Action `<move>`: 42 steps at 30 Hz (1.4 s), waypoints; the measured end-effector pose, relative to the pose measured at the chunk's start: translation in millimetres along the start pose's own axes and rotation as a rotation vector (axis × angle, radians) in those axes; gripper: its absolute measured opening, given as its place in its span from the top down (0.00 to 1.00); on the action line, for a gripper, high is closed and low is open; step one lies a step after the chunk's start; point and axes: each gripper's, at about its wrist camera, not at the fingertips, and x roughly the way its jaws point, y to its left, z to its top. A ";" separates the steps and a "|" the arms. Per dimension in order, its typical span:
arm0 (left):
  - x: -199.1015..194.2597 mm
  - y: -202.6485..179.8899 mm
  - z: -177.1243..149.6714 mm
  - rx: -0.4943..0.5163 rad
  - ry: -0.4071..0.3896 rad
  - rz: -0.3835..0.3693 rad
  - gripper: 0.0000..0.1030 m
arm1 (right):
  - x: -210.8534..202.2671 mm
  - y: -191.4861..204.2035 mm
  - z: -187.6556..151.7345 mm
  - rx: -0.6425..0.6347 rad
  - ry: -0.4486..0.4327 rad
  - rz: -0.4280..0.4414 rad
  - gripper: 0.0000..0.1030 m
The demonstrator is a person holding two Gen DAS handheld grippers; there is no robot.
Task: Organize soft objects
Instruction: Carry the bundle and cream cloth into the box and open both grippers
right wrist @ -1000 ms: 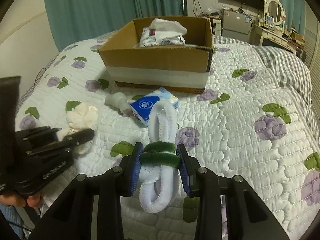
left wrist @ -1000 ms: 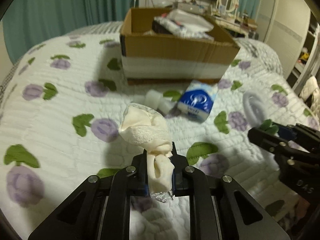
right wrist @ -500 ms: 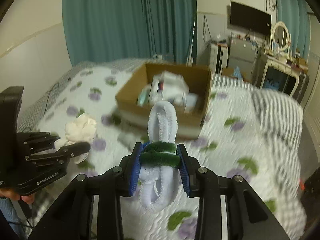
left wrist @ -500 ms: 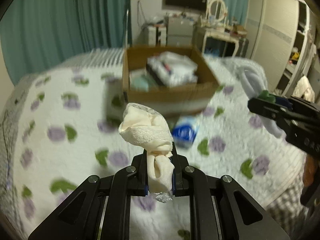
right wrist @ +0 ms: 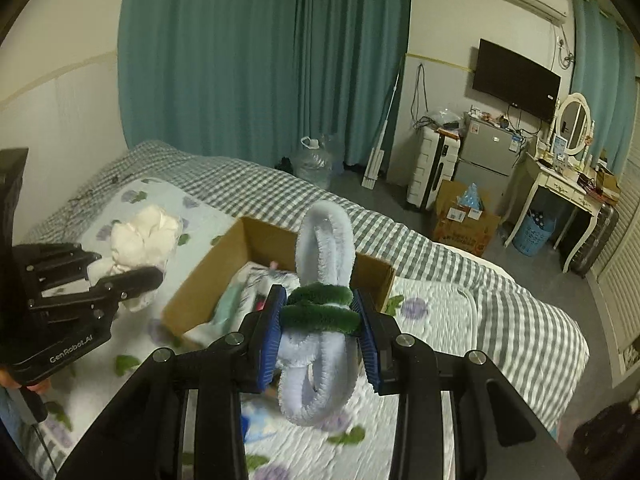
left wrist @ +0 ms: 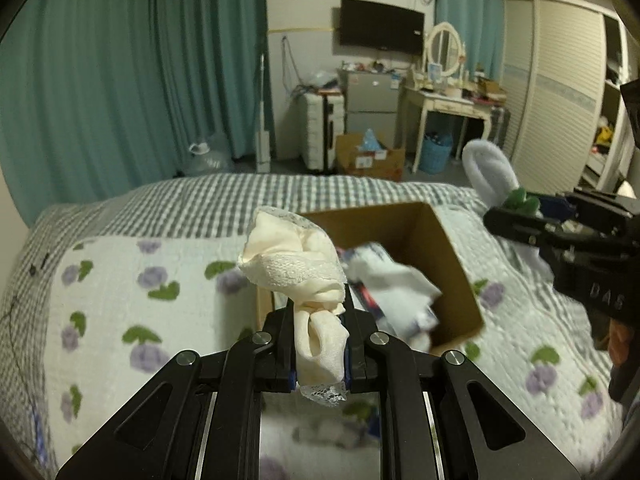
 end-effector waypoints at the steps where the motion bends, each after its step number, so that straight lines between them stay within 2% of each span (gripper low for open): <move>1: 12.4 1.4 2.6 -0.003 0.010 0.007 0.86 | 9.6 -1.6 1.5 -0.002 0.010 0.004 0.67; 6: 56.8 7.0 0.4 0.003 0.049 0.024 0.84 | 61.5 -14.9 -2.1 0.010 0.063 0.004 0.67; 10: 75.5 9.4 -6.4 0.024 0.066 0.032 0.79 | 95.2 -22.3 -10.5 0.016 0.094 -0.006 0.67; 15: 81.5 10.8 -9.4 0.020 0.066 0.043 0.78 | 109.1 -30.9 -12.5 0.057 0.060 -0.013 0.65; 16: 80.4 10.7 -9.8 0.017 0.069 0.040 0.70 | 108.7 -31.3 -12.4 0.060 0.052 -0.014 0.60; 17: 77.7 9.6 -10.4 0.021 0.069 0.047 0.65 | 106.6 -31.8 -11.7 0.063 0.042 -0.024 0.47; 19: 70.1 4.9 -10.6 0.036 0.054 0.067 0.43 | 100.0 -32.6 -10.3 0.072 0.023 -0.041 0.36; 22: 51.0 -0.1 -9.8 0.055 0.012 0.095 0.28 | 81.2 -33.9 -7.7 0.090 -0.004 -0.043 0.35; 27: 13.7 0.0 -5.0 0.060 -0.023 0.079 0.21 | 34.4 -23.3 -3.5 0.043 -0.042 -0.102 0.25; 35: -61.8 8.4 -4.6 0.019 -0.101 0.076 0.07 | -55.1 -1.4 -5.8 0.052 -0.073 -0.133 0.00; 39: -86.7 8.7 -13.5 0.008 -0.112 0.077 0.00 | -88.8 13.3 -12.5 0.044 -0.074 -0.132 0.00; 42: -94.8 6.4 -27.4 0.022 -0.108 0.075 0.00 | -104.5 26.8 -21.9 0.028 -0.074 -0.120 0.00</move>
